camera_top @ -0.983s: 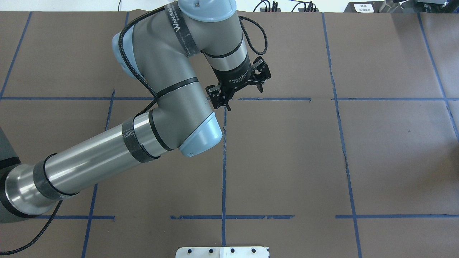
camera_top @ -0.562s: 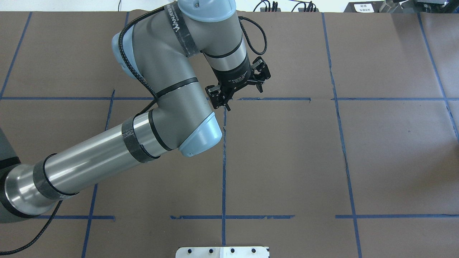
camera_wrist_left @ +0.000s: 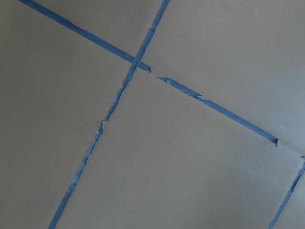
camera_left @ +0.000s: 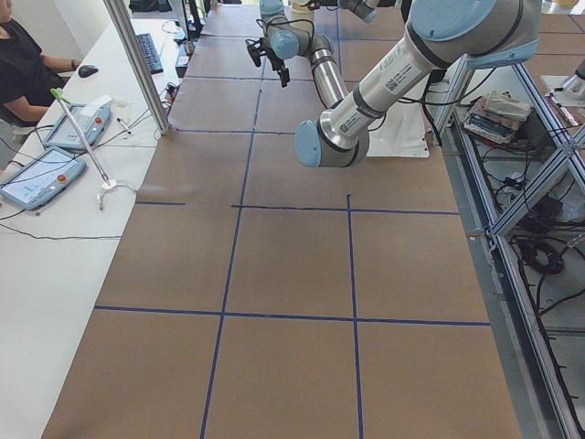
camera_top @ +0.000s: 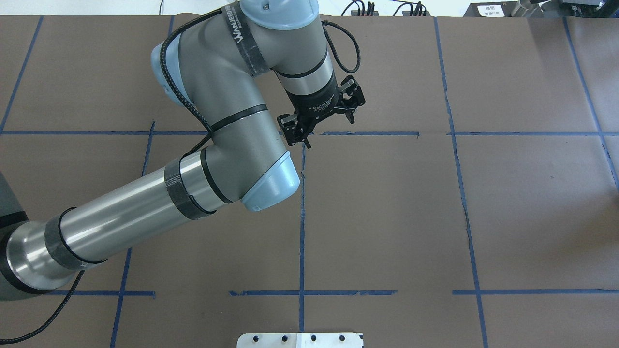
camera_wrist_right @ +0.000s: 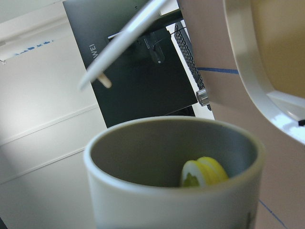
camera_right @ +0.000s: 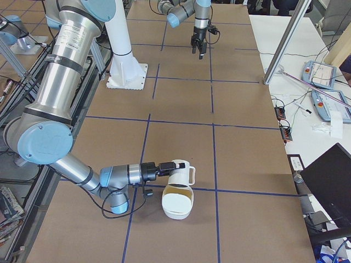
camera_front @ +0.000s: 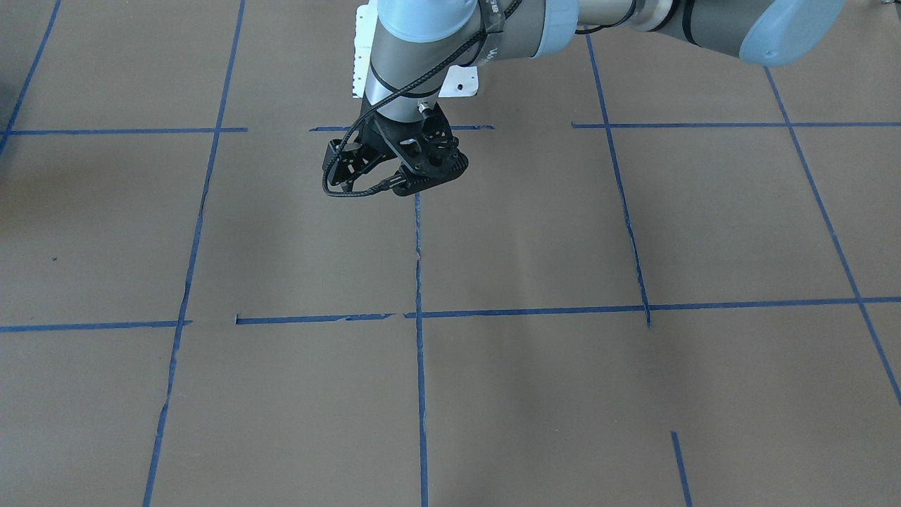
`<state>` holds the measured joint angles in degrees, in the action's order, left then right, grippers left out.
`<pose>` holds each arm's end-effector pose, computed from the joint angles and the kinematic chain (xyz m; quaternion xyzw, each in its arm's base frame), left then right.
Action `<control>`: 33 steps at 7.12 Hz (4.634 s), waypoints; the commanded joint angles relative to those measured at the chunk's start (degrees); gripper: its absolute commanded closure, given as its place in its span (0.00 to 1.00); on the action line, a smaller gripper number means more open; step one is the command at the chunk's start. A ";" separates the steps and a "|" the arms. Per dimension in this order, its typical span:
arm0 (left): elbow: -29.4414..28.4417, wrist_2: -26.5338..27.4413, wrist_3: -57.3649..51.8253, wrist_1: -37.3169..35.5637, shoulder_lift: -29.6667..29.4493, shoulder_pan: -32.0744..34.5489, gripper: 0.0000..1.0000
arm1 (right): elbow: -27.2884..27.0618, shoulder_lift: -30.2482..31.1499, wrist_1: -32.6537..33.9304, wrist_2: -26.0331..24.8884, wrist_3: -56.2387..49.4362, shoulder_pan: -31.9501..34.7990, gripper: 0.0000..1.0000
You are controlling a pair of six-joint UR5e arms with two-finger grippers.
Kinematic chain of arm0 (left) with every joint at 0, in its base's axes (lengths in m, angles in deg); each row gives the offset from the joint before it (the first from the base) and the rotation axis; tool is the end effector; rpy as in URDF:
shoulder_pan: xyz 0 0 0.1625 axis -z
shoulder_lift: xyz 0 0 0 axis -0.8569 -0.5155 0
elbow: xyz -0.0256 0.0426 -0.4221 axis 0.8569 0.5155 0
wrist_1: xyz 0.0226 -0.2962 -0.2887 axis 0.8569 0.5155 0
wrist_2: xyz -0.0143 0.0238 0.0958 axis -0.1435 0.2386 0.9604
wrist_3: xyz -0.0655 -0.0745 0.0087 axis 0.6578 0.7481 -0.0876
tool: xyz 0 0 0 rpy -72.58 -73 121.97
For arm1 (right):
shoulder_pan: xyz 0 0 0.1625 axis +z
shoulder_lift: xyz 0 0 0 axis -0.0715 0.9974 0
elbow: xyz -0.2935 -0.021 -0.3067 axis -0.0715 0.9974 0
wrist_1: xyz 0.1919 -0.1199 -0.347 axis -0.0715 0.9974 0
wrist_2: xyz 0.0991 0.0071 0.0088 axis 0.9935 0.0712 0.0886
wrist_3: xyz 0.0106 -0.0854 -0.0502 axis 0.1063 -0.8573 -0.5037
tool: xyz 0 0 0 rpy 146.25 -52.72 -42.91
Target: Left arm hands cup to right arm to dump lemon
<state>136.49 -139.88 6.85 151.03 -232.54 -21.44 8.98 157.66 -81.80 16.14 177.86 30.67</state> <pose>0.5132 -0.4966 0.0224 -0.1147 0.4855 -0.2034 0.8424 -0.0130 -0.2547 0.7424 0.0822 -0.7468 0.6291 0.1993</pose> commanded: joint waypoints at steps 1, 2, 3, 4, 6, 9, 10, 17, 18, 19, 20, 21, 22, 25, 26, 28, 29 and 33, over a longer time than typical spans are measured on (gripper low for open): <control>0.00 0.70 -0.09 0.00 0.01 0.00 0.00 | 0.13 0.15 -0.93 0.07 4.30 0.13 0.77; 0.00 0.70 -0.09 0.00 0.01 -0.09 0.00 | 0.39 0.24 -2.32 0.07 4.58 0.13 0.77; 0.00 0.70 -0.09 0.00 0.01 -0.09 0.00 | 0.48 0.24 -3.03 0.07 6.15 0.22 0.77; 0.00 0.79 -0.09 0.00 0.01 -0.09 0.00 | 0.57 0.41 -3.30 0.07 7.30 0.22 0.77; 0.00 1.66 -0.09 0.00 0.01 -0.09 0.00 | 1.19 0.76 -7.67 1.28 10.89 0.39 0.76; 0.00 3.16 -0.17 0.00 0.10 0.00 0.00 | 3.29 0.68 -9.70 2.35 17.85 0.30 0.76; 0.09 3.16 -0.18 0.00 0.10 0.00 0.00 | 5.04 0.68 -12.24 2.35 17.94 0.22 0.76; 0.18 3.60 -0.18 0.00 0.98 0.00 0.00 | 0.05 -8.79 6.24 1.39 1.44 -0.40 0.72; 0.18 3.60 -0.18 0.00 0.98 0.00 0.00 | -0.04 -10.56 8.54 1.12 -0.93 -0.40 0.72; 0.18 3.60 -0.18 -0.09 0.98 0.00 0.00 | -1.00 -11.09 10.48 1.12 -4.43 -0.57 0.72; 0.18 3.60 -0.18 -0.09 0.98 0.00 0.00 | -7.97 -12.41 22.24 1.29 -6.91 0.21 0.72; 0.18 3.60 -0.18 -0.09 0.98 0.00 0.00 | -17.96 -12.16 34.54 1.38 -11.63 0.30 0.72; 0.26 3.60 -0.18 0.00 1.42 0.09 0.00 | -21.89 -12.50 41.19 1.30 -16.90 0.13 0.72; 1.67 3.69 -1.32 0.00 2.48 0.79 0.00 | -22.98 -23.53 55.97 1.38 -56.61 -2.15 0.71; 1.67 3.69 -1.40 0.00 2.48 0.97 0.00 | -22.55 -25.41 57.59 1.38 -68.42 -5.11 0.71; 1.41 3.95 -3.07 0.00 2.48 1.93 0.00 | -22.10 -30.42 61.53 1.30 -85.01 -9.78 0.72; 1.41 3.95 -3.16 0.09 2.48 1.93 0.00 | -22.10 -35.74 68.09 0.43 -89.85 -10.76 0.72; 0.36 3.95 -3.08 1.58 1.43 1.58 0.00 | -22.10 -46.84 89.73 -11.68 -99.39 -20.24 0.78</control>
<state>137.28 -135.92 3.74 152.50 -230.53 -19.73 -13.14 114.38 1.46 8.55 79.34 13.02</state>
